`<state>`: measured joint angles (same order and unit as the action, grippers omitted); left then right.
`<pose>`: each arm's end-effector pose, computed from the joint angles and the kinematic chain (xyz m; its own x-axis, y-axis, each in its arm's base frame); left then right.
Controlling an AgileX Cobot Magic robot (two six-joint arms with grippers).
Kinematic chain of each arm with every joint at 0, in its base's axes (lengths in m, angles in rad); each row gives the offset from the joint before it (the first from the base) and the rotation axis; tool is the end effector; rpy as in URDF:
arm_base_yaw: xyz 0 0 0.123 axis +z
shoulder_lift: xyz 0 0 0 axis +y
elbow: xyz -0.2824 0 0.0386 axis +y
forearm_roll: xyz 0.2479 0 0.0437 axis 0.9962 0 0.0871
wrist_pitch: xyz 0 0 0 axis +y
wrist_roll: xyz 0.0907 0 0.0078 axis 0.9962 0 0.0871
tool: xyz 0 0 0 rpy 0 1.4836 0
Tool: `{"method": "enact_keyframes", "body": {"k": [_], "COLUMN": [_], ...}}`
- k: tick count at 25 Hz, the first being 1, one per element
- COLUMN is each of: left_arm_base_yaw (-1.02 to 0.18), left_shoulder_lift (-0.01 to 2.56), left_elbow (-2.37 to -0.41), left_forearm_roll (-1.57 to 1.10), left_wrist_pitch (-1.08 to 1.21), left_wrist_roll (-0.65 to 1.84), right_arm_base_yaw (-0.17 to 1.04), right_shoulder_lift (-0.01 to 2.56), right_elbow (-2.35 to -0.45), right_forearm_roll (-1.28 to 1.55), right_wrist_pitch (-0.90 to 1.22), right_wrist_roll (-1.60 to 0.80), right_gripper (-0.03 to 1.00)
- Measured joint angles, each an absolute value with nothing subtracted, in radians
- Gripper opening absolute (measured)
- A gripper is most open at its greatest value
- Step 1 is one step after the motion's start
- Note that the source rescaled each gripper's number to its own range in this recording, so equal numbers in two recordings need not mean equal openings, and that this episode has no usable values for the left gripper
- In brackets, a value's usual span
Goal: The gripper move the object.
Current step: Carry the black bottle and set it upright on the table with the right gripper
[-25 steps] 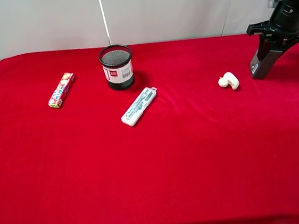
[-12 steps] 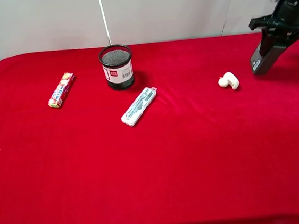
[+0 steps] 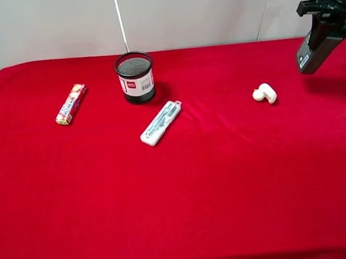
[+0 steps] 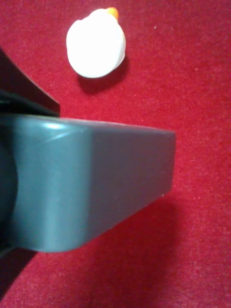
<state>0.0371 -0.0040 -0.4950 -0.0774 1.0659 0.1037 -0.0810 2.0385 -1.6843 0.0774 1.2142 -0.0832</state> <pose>-0.0050 -0.0064 0.2755 -0.4575 0.0491 -0.8878 0.0534 0.9982 0.0276 0.4167 -0.0272 0.2222 -0.9952 0.0246 -0.0944 0.0184 0.9976 0.0670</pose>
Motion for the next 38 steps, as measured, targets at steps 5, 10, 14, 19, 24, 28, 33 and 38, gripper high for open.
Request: {"method": "enact_keyframes", "body": {"k": [5, 10, 14, 19, 24, 28, 33, 38], "left_arm_base_yaw": [0.037, 0.037, 0.037, 0.037, 0.037, 0.037, 0.037, 0.037], "left_shoulder_lift": [-0.004, -0.004, -0.004, -0.004, -0.004, -0.004, -0.004, -0.004], "left_elbow": [-0.495, -0.495, -0.495, -0.495, -0.495, -0.495, -0.495, -0.495], "left_forearm_roll": [-0.077, -0.077, -0.077, -0.077, -0.077, -0.077, -0.077, -0.077], "left_wrist_pitch": [1.066, 1.066, 1.066, 1.066, 1.066, 1.066, 1.066, 1.066], "left_wrist_roll": [0.104, 0.104, 0.104, 0.104, 0.104, 0.104, 0.104, 0.104], "right_arm_base_yaw": [-0.043, 0.018, 0.068, 0.128, 0.209, 0.255, 0.34, 0.432], "right_shoulder_lift": [1.985, 1.924, 1.884, 1.859, 1.824, 1.806, 1.791, 1.788], "right_elbow": [-1.684, -1.684, -1.684, -1.684, -1.664, -1.63, -1.585, -1.584], "right_forearm_roll": [0.063, 0.058, 0.058, 0.058, 0.058, 0.059, 0.059, 0.062], "right_wrist_pitch": [1.216, 1.218, 1.219, 1.219, 1.221, 1.221, 1.223, 1.222], "right_wrist_roll": [-0.058, -0.024, 0.0, 0.034, 0.106, 0.145, 0.218, 0.291], "right_gripper": [0.0, 0.0, 0.0, 0.0, 0.0, 0.0, 0.0, 0.0]}}
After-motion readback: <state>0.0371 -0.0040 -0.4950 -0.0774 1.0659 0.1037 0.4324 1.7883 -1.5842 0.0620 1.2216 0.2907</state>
